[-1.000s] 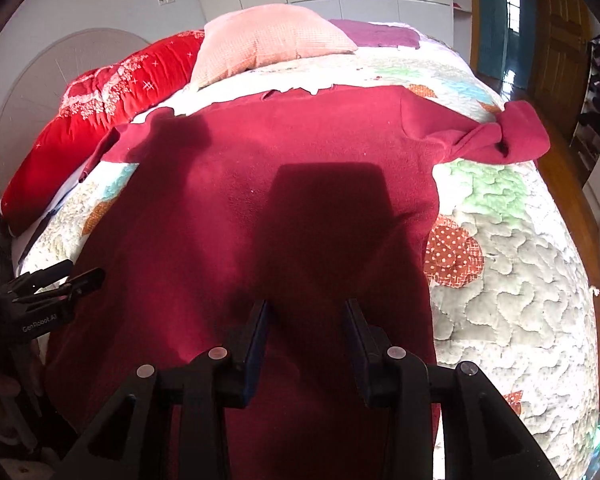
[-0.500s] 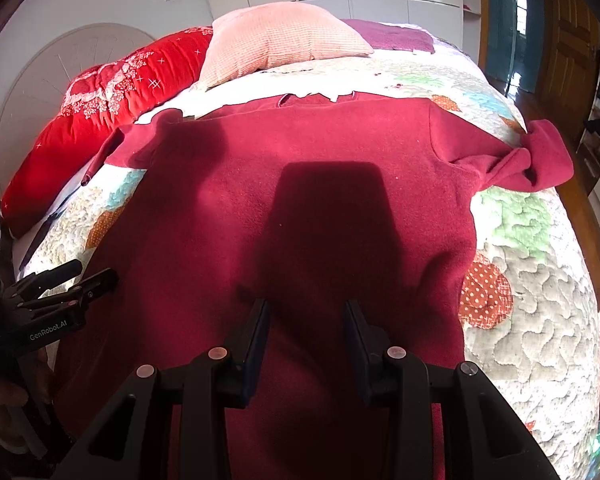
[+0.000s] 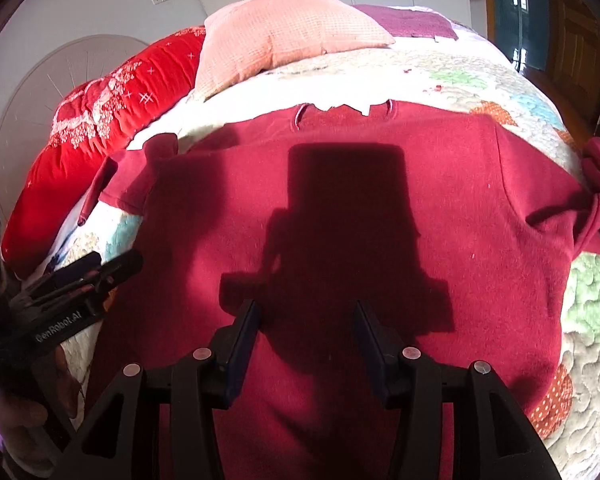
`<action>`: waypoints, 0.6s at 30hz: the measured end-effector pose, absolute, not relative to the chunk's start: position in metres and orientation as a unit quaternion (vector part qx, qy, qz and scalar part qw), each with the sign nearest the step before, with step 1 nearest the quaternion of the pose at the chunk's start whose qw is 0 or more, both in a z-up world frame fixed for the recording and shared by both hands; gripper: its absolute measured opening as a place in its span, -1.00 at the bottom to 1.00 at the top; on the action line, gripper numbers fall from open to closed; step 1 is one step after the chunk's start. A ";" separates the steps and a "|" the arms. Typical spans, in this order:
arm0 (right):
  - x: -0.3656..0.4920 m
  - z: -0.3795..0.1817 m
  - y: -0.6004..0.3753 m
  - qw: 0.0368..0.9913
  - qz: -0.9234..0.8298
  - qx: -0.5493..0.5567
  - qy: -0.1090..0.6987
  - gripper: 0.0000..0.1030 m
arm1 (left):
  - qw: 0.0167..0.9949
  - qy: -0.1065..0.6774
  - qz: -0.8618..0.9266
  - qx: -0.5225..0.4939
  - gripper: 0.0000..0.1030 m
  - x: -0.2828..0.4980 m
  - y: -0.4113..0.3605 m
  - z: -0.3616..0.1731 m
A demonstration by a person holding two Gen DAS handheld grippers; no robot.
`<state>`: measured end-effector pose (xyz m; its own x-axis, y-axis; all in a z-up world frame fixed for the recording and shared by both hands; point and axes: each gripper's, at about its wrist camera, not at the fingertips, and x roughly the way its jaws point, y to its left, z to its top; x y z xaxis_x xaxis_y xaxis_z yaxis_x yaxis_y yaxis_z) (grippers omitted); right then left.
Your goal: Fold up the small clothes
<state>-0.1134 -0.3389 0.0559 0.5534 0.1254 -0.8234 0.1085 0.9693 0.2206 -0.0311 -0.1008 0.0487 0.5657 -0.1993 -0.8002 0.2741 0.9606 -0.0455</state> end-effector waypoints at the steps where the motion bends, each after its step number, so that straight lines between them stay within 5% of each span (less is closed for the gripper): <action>1: -0.105 0.064 -0.339 0.877 0.004 0.123 0.464 -0.08 | 0.884 0.446 -0.135 0.046 0.62 -0.025 -0.103 0.048; 18: 0.022 0.049 -0.324 0.885 -0.001 0.088 0.456 -0.07 | 0.877 0.461 -0.137 0.022 0.62 0.014 -0.084 0.027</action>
<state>0.0216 -0.3237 0.0486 0.5832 0.0790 -0.8084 0.0811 0.9846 0.1547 0.0140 -0.0837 0.0269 0.5375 -0.2200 -0.8140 0.2605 0.9615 -0.0879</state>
